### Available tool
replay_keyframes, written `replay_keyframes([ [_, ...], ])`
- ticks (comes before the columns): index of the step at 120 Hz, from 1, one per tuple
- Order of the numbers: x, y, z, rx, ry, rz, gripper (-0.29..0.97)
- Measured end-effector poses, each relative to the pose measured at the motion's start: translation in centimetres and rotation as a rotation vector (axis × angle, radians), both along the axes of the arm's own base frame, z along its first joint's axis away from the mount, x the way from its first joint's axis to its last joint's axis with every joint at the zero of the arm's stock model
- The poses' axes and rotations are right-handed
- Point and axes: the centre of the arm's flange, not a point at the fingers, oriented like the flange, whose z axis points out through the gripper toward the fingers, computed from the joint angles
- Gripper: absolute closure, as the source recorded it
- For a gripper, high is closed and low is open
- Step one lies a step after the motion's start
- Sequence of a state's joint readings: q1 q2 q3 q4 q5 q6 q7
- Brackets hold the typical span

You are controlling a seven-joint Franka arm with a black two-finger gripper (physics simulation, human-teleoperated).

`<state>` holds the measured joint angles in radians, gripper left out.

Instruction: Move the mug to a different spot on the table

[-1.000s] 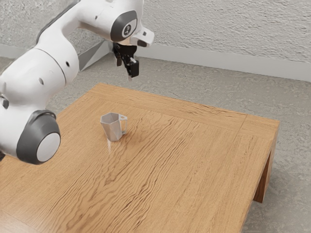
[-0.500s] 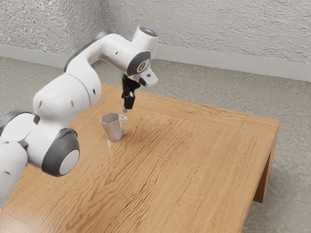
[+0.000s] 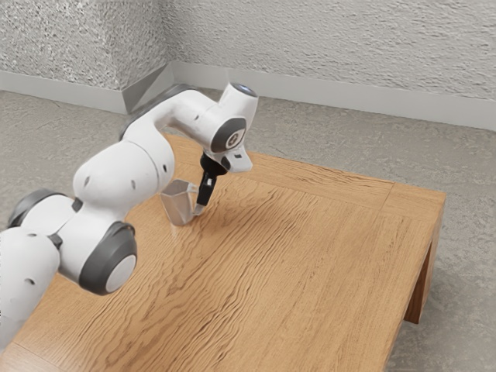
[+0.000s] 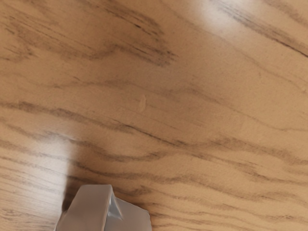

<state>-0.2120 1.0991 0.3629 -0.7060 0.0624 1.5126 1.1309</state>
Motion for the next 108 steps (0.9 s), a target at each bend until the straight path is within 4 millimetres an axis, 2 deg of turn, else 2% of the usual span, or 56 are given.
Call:
replay_keyframes([
  [16, 0.1, 0.1, -1.1, -0.003, 0.011, -0.033, 0.00],
  [48, 0.9, 0.7, -0.9, 0.019, -0.024, -0.093, 0.00],
  [73, 1.2, 2.0, -3.5, 0.055, -0.016, -0.120, 0.00],
  [108, 1.6, 2.0, -4.5, 0.059, -0.039, -0.140, 0.01],
])
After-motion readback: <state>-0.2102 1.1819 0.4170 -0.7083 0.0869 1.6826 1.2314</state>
